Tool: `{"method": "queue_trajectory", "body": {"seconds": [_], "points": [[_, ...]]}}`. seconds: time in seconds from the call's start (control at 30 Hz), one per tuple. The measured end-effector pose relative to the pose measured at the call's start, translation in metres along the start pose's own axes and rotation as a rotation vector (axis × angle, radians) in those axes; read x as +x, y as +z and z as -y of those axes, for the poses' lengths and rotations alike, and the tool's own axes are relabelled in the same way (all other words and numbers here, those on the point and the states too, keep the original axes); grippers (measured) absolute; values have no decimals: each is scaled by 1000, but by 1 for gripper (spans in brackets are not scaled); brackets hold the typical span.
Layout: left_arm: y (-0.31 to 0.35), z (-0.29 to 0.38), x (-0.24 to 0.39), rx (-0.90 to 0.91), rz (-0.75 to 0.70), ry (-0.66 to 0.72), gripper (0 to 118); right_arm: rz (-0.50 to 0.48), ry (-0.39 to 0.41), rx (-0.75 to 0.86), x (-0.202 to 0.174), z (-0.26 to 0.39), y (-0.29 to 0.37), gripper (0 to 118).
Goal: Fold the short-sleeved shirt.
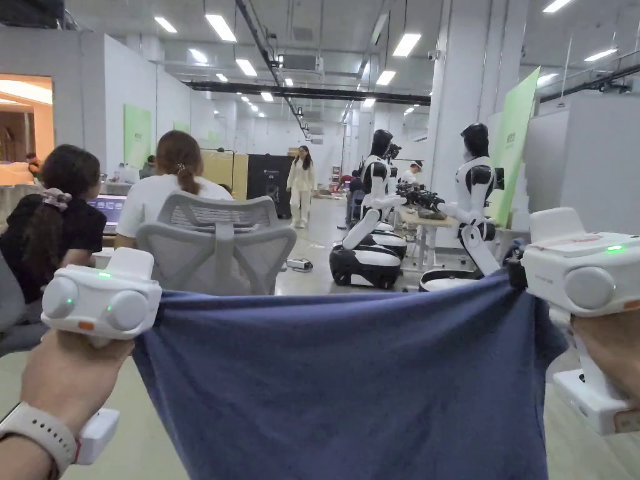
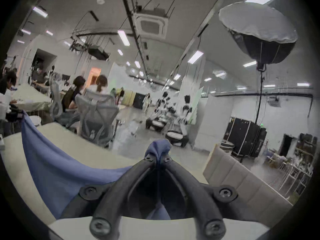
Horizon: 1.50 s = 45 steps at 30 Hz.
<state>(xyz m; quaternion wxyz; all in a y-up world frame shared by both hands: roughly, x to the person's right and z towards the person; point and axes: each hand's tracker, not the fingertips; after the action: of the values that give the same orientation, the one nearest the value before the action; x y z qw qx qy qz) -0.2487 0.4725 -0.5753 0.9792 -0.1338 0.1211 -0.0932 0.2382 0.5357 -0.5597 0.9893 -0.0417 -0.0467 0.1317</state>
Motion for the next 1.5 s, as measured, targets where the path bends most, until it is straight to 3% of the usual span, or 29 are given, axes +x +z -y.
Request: {"method": "queue_trajectory", "body": {"seconds": [0.3, 0.5, 0.87, 1.07, 1.33, 1.5], "points": [[3, -133, -18, 174, -73, 20, 2, 25, -67, 161, 21, -91, -14, 2], [1, -154, -16, 220, -72, 24, 2, 51, -58, 193, 25, -105, -26, 2], [-55, -44, 30, 75, -62, -56, 2, 44, -66, 19, 2, 12, -74, 2], [-47, -13, 35, 37, -34, -59, 2, 36, -65, -28, 5, 41, -72, 2], [20, 32, 26, -19, 40, -36, 2, 19, -51, -102, 8, 75, 5, 2], [94, 106, 13, -104, 132, -71, 2, -33, 31, -182, 2, 138, 95, 2]]}}
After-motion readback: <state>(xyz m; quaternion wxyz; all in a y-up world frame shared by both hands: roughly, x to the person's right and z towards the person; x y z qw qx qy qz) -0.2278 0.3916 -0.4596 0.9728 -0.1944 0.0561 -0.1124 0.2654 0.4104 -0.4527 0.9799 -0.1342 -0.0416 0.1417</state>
